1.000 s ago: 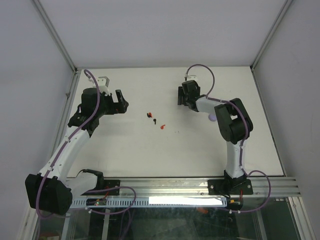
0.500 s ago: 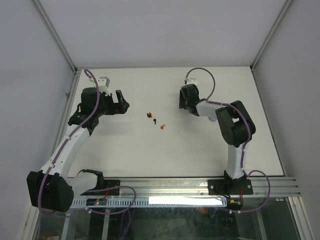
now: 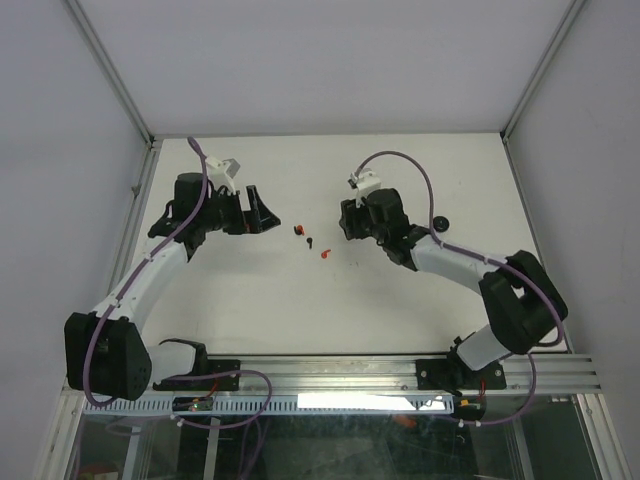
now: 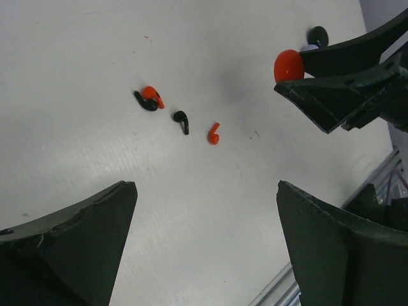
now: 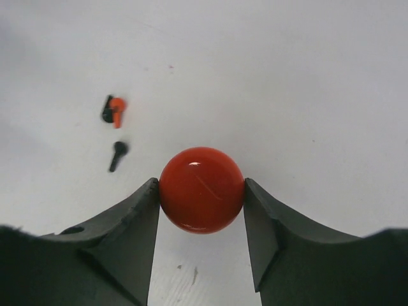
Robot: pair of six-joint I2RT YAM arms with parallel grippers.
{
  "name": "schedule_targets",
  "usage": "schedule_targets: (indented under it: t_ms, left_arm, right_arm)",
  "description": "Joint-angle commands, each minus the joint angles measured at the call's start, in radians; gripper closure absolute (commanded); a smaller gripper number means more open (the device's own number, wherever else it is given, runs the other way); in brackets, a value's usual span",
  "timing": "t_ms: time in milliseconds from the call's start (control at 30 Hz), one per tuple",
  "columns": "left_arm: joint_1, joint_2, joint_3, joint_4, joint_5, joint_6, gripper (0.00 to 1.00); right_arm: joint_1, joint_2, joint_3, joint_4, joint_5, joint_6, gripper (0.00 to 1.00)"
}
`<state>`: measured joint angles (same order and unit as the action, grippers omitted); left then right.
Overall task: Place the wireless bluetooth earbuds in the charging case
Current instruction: Pick up the charging case at the center of the board.
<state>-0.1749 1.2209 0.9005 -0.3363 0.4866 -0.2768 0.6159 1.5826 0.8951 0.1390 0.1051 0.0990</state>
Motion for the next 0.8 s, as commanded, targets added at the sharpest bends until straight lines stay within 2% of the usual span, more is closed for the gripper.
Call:
schedule_targets:
  t_ms: [0, 400, 567, 767]
  left_arm:
    - [-0.015, 0.01, 0.024, 0.076, 0.169, -0.093, 0.07]
    - [-0.2, 0.068, 0.017, 0.196, 0.208, -0.251, 0.21]
    - [-0.232, 0.092, 0.003, 0.263, 0.252, -0.289, 0.29]
    - [-0.261, 0.119, -0.02, 0.332, 0.323, -0.307, 0.4]
  right_arm:
    - [0.069, -0.159, -0.096, 0.186, -0.108, -0.161, 0.6]
    - [0.242, -0.398, -0.303, 0.394, -0.321, -0.506, 0.6]
    - [0.258, -0.406, -0.318, 0.421, -0.382, -0.572, 0.6]
    - [0.288, -0.404, -0.303, 0.415, -0.382, -0.572, 0.6]
